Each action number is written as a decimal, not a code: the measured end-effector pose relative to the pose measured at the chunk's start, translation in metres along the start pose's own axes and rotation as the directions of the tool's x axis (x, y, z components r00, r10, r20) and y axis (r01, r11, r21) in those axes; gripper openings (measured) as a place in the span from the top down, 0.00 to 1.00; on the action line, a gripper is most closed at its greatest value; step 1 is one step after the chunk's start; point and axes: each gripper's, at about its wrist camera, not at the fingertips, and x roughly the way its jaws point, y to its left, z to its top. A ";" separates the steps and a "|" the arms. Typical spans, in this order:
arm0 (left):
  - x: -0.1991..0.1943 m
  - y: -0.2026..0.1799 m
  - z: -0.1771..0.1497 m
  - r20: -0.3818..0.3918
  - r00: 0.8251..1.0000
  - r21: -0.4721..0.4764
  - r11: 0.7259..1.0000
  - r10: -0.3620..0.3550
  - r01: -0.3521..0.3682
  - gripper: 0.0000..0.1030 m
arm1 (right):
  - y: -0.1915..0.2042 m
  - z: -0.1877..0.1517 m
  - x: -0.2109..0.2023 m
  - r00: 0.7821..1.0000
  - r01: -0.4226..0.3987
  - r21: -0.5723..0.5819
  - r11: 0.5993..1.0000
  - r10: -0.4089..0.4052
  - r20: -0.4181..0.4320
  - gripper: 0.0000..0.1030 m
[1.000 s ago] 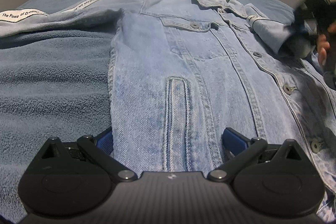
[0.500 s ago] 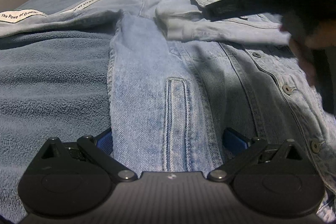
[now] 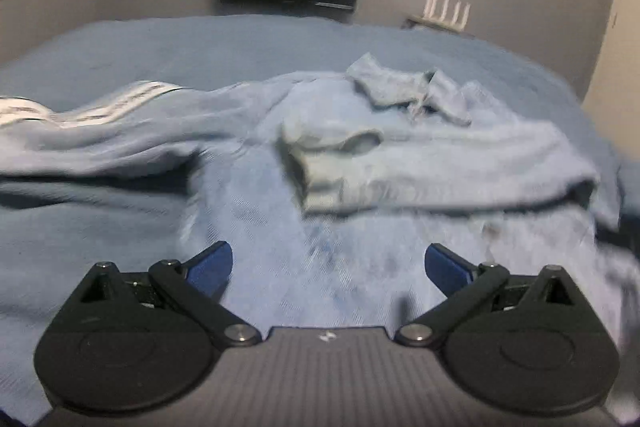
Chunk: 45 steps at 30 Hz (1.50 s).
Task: Fold large clothes
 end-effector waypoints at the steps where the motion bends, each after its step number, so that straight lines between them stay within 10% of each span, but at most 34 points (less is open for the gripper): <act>1: 0.007 0.000 0.004 0.008 1.000 -0.006 1.000 -0.022 0.022 0.02 | -0.006 -0.004 0.000 1.000 -0.005 0.026 1.000 0.006 -0.007 0.24; 6: 0.040 -0.010 0.021 0.020 0.996 0.007 0.996 -0.089 0.089 0.25 | -0.024 -0.007 0.011 0.999 -0.031 0.097 0.995 0.034 -0.027 0.24; 11: 0.071 -0.015 0.036 -0.028 1.000 0.078 0.997 0.013 -0.011 0.62 | -0.020 -0.003 0.025 0.998 -0.046 0.098 0.994 0.049 -0.025 0.24; 17: 0.065 -0.001 0.043 -0.022 0.999 -0.041 0.998 -0.048 0.047 0.89 | -0.024 0.001 0.027 0.997 -0.064 0.178 0.982 0.072 -0.036 0.24; 21: 0.037 0.004 0.043 0.039 0.999 -0.088 0.996 -0.030 0.033 0.91 | -0.024 0.000 0.025 0.999 -0.026 0.168 0.985 0.032 -0.034 0.24; 27: 0.043 0.017 0.025 -0.064 0.997 -0.088 0.996 -0.035 0.029 0.90 | -0.043 -0.001 0.029 0.994 0.106 0.213 0.971 -0.104 -0.024 0.24; 32: 0.039 0.017 0.016 -0.018 0.999 -0.060 0.997 -0.040 0.039 0.89 | -0.082 0.001 0.042 0.956 0.283 0.297 0.912 -0.292 -0.014 0.30; 39: 0.039 0.025 0.016 -0.015 0.997 -0.091 0.993 -0.077 0.075 0.89 | -0.107 0.027 0.072 0.942 0.273 0.353 0.895 -0.323 0.090 0.30; 45: 0.042 0.027 0.015 -0.013 0.997 -0.098 0.992 -0.082 0.080 0.83 | -0.128 0.013 0.117 0.924 0.381 0.356 0.853 -0.360 -0.128 0.30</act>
